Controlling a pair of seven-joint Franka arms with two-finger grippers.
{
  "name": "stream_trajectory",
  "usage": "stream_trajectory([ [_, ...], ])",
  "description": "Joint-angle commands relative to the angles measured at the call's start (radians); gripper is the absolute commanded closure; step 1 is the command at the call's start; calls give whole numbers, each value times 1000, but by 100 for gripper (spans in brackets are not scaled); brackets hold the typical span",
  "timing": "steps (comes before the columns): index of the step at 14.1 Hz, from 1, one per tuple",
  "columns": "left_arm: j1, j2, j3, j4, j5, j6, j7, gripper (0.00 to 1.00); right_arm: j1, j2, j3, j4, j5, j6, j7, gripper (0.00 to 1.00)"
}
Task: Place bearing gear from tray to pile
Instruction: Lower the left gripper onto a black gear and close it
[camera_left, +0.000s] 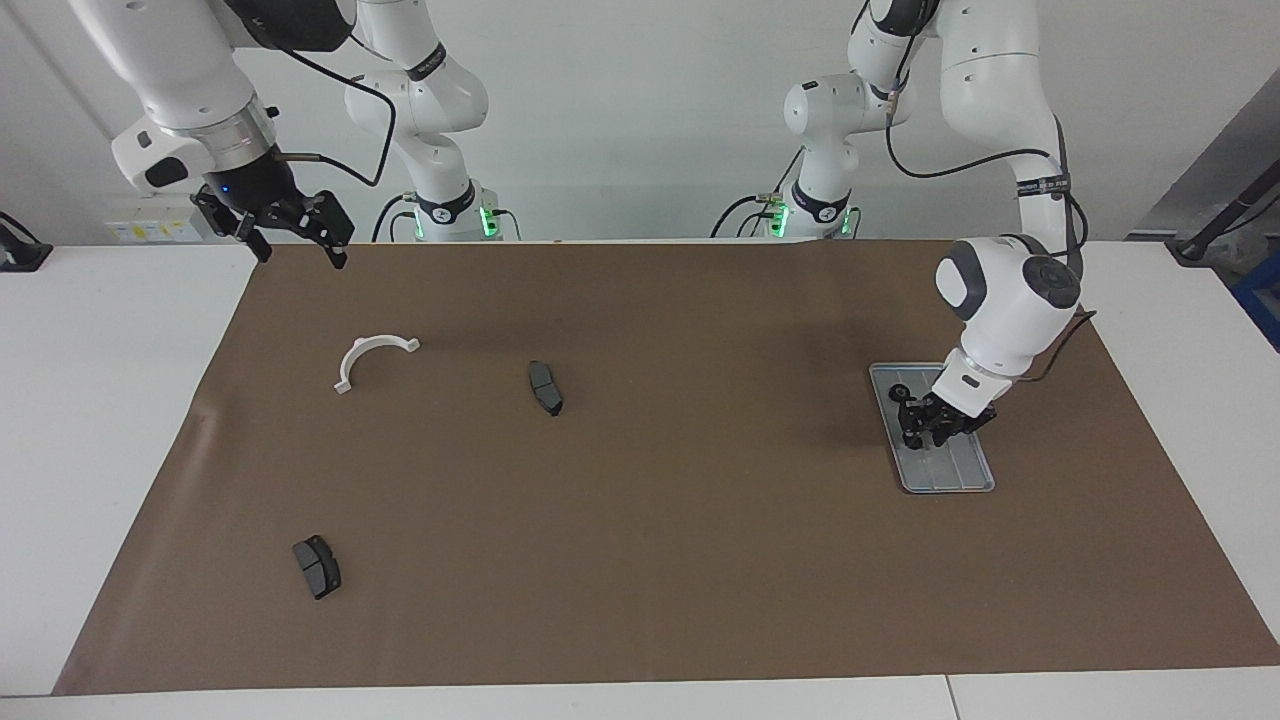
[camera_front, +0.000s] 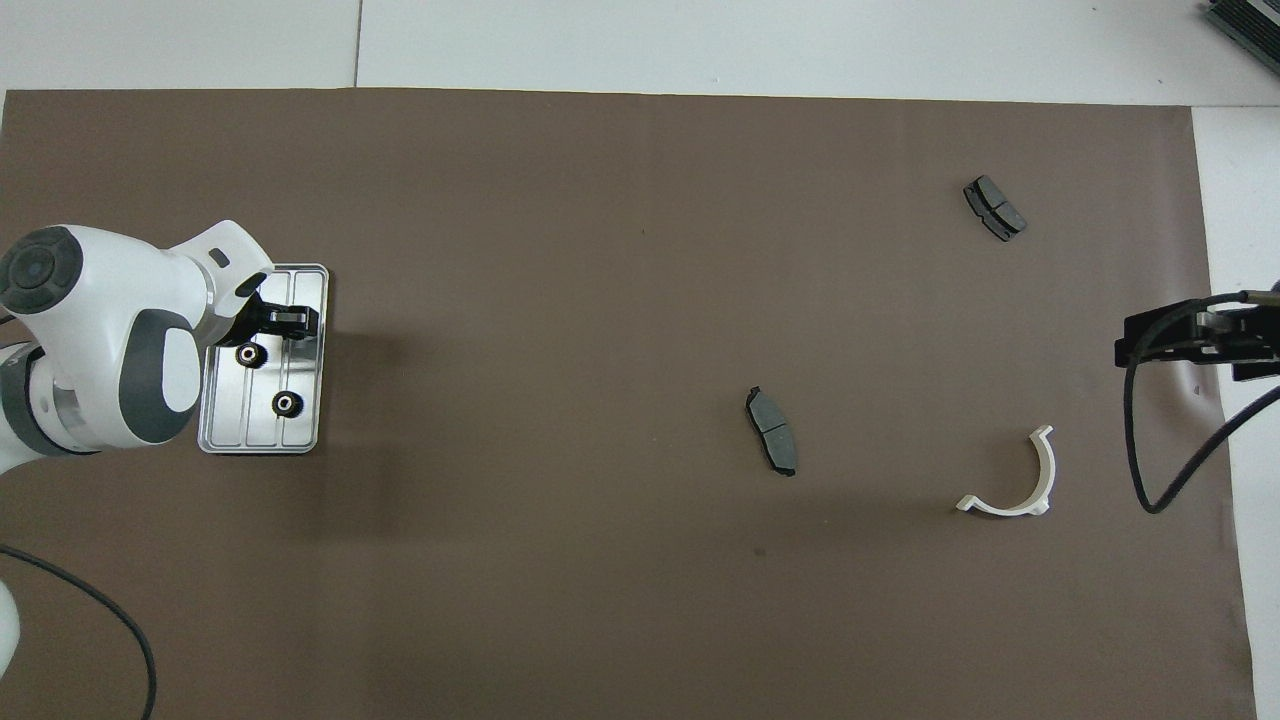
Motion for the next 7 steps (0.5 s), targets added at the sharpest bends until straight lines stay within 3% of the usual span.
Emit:
stream_trajectory([
  [1, -11, -8, 10, -33, -5, 37, -8, 51, 3, -15, 3, -12, -8, -4, 18, 0],
  [7, -9, -8, 11, -53, -5, 52, -8, 54, 3, -15, 3, -12, -8, -4, 20, 0],
])
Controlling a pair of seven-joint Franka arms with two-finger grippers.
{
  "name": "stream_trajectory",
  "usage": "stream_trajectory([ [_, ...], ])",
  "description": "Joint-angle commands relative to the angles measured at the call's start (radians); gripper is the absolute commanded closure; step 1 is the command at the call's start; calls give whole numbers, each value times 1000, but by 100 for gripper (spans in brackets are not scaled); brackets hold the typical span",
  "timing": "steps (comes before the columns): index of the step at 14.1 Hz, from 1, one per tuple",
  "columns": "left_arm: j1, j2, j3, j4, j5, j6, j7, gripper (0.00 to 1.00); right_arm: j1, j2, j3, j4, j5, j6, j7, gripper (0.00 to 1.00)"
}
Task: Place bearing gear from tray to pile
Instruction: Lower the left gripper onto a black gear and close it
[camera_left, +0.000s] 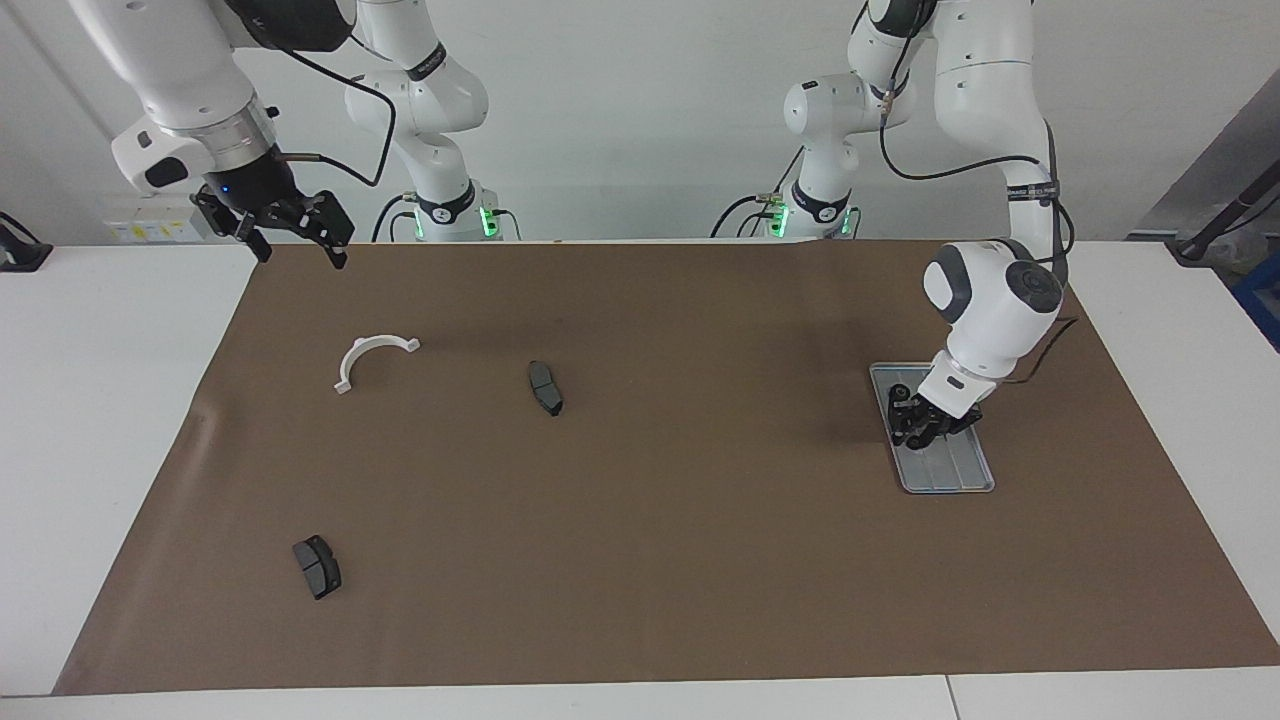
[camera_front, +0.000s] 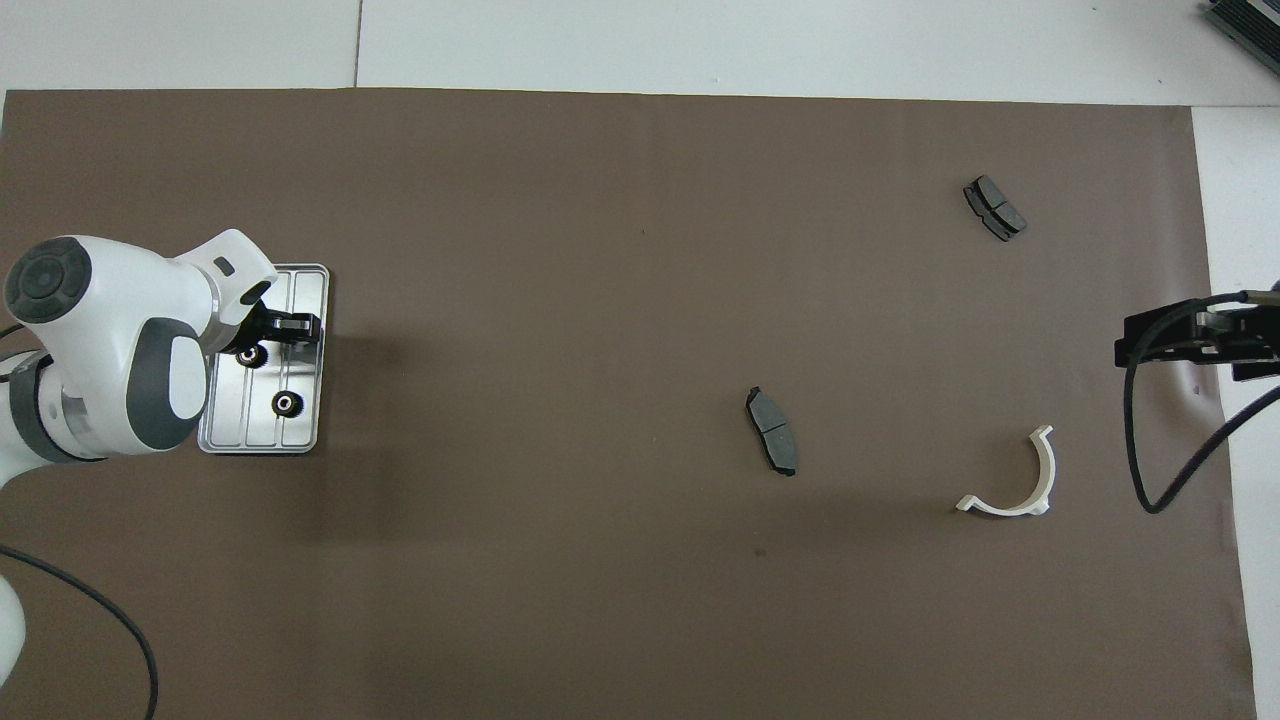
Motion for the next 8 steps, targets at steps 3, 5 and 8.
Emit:
stream_trajectory([
  [3, -8, -8, 10, -31, -5, 29, -6, 59, 3, -17, 3, -12, -8, -4, 20, 0],
  [5, -5, -8, 10, -31, -5, 29, -6, 62, 1, -15, 3, -12, -8, -4, 20, 0],
  [8, -5, -8, 10, -29, -5, 31, -6, 66, 3, -15, 3, -12, -8, -4, 20, 0],
])
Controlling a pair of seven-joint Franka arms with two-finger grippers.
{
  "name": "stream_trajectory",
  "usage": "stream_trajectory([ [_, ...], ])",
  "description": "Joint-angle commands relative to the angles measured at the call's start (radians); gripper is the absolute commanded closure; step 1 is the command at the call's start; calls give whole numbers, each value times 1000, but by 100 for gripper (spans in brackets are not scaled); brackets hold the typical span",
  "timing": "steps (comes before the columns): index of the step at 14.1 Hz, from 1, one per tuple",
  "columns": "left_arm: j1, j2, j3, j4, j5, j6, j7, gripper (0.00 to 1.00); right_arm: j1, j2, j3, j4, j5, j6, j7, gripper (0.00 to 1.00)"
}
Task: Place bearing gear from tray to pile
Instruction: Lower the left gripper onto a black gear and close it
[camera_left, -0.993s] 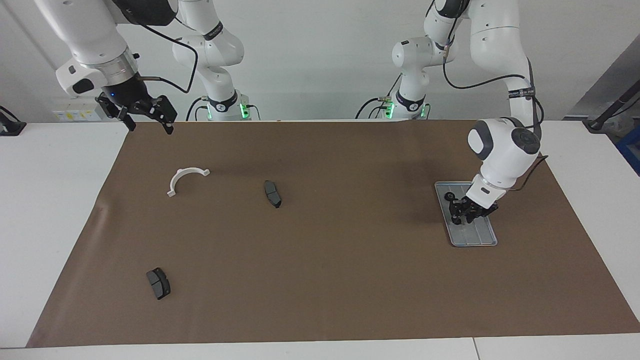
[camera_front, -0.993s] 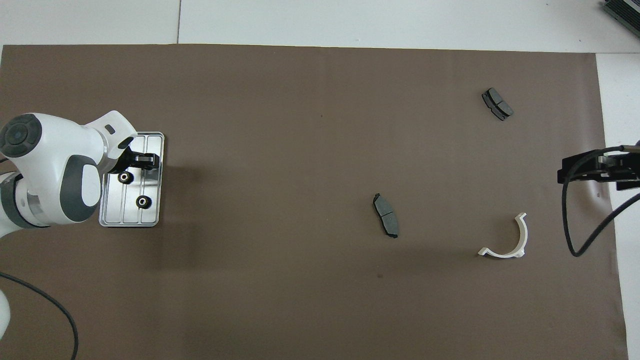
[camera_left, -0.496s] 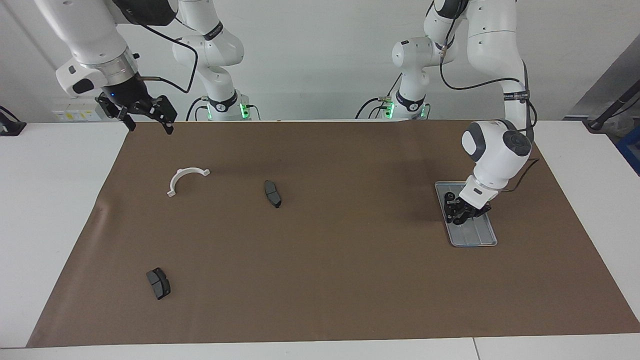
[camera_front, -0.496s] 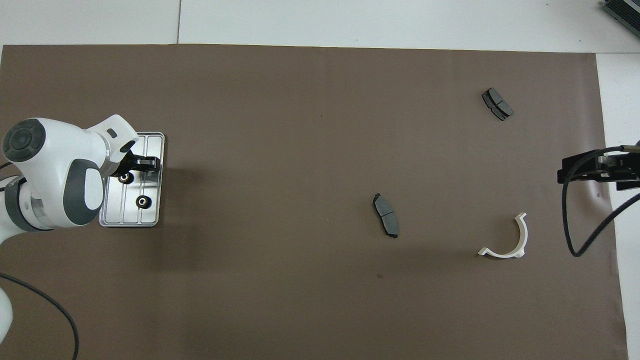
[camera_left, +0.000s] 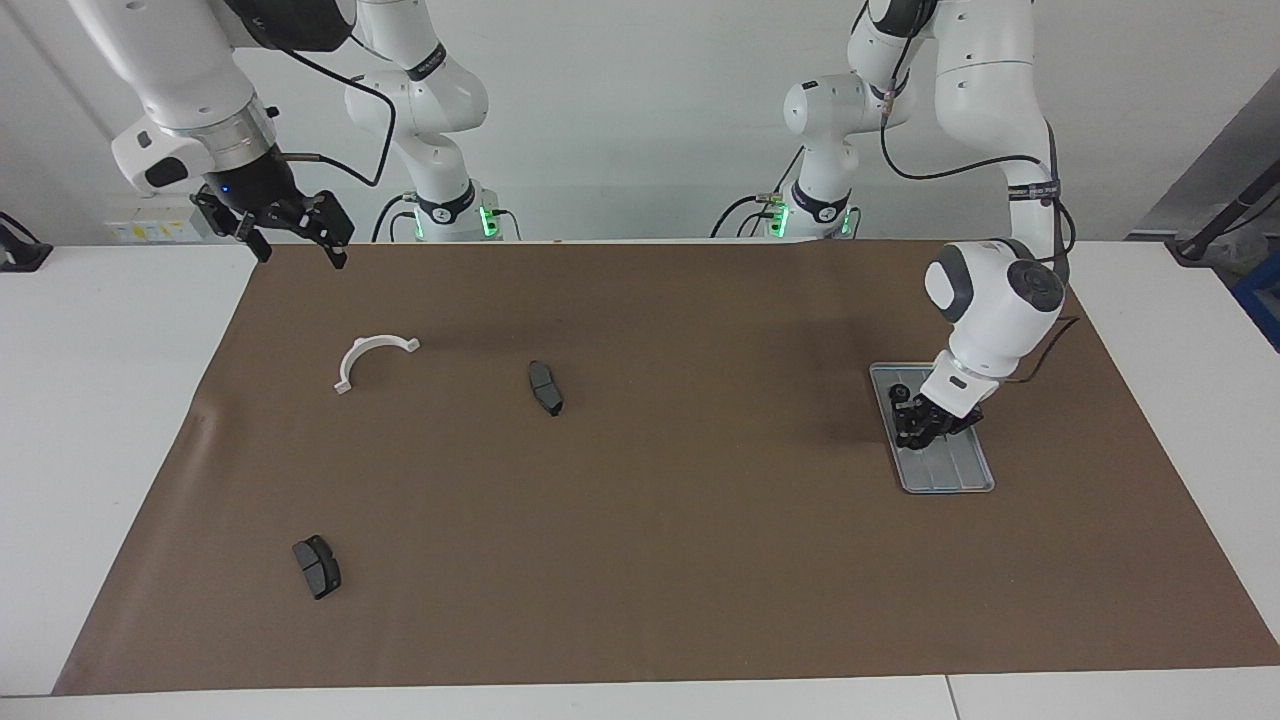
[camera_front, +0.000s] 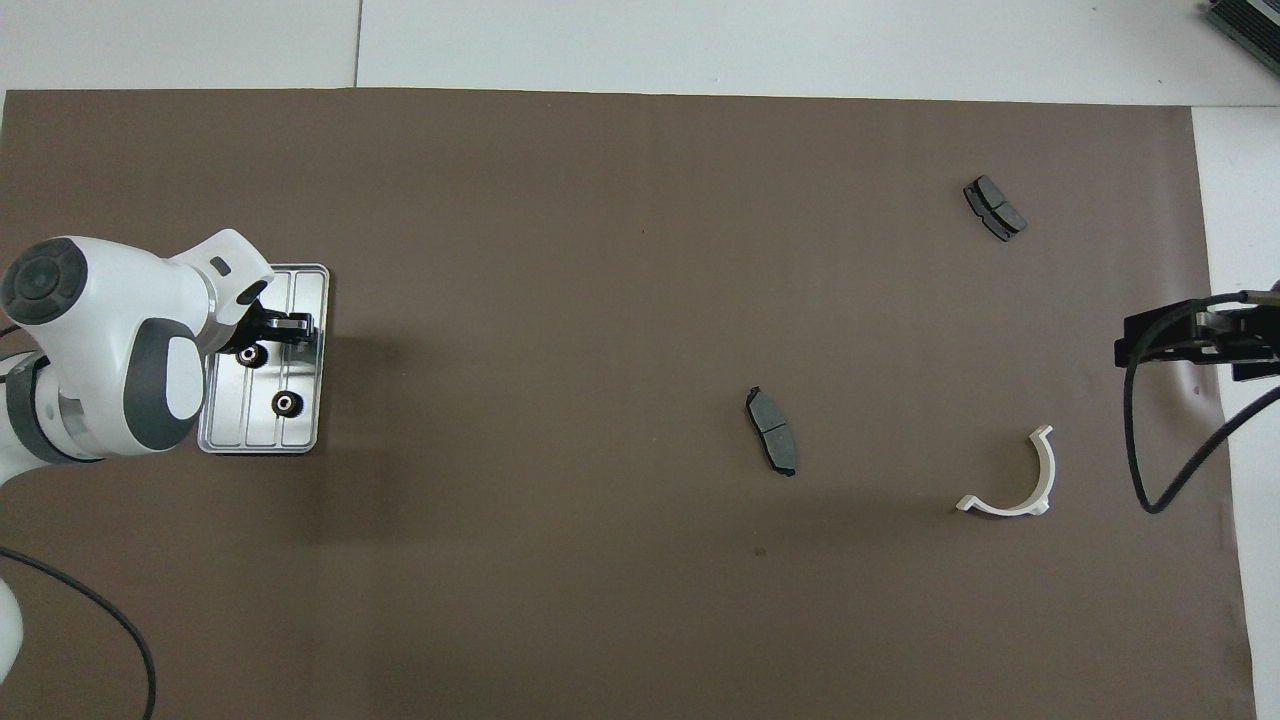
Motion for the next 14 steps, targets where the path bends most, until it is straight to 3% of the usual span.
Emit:
stream_trajectory([
  [1, -5, -7, 5, -28, -5, 26, -5, 67, 3, -15, 3, -12, -8, -4, 20, 0],
  [14, -7, -7, 5, -27, -5, 26, -5, 95, 3, -15, 3, -12, -8, -6, 20, 0],
])
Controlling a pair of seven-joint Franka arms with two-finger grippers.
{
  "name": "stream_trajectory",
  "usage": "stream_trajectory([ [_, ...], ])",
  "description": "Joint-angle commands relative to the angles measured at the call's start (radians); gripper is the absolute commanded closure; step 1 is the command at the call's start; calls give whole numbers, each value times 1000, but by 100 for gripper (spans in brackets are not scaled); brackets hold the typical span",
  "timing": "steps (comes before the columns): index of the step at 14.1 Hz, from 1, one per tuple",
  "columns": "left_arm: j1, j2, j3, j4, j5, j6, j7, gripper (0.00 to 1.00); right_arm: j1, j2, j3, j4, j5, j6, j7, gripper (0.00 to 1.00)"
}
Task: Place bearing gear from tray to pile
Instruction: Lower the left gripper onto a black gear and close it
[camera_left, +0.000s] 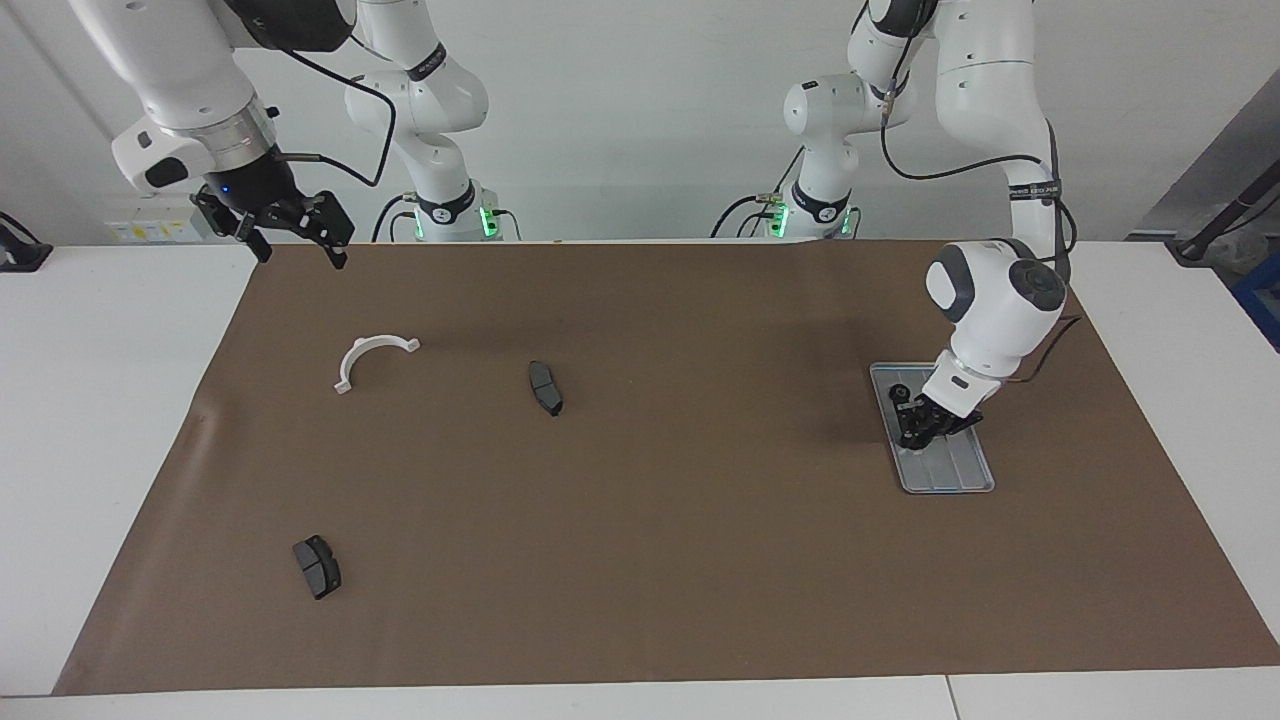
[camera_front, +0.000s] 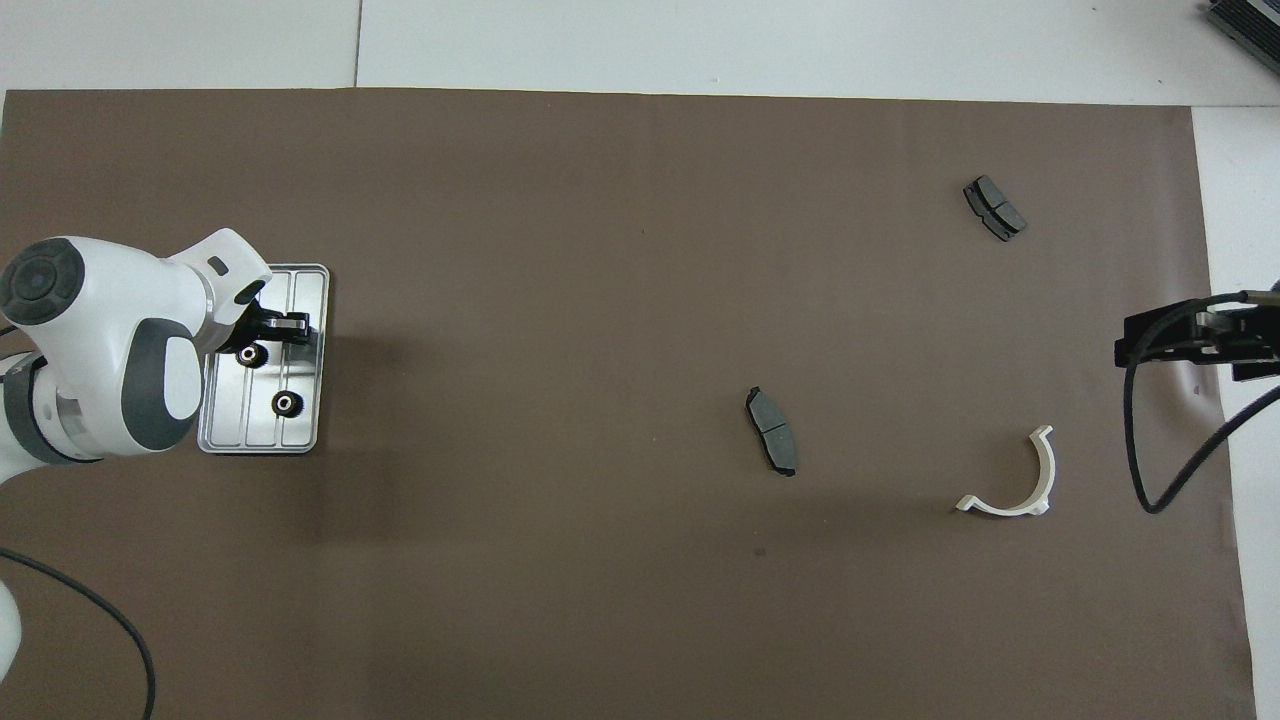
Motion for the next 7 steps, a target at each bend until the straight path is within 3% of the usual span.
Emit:
stream_trajectory([
  [1, -7, -6, 3, -25, -5, 25, -5, 98, 1, -17, 3, -12, -8, -4, 18, 0],
  [7, -7, 3, 1, 36, -5, -32, -8, 100, 1, -15, 3, -12, -8, -4, 20, 0],
])
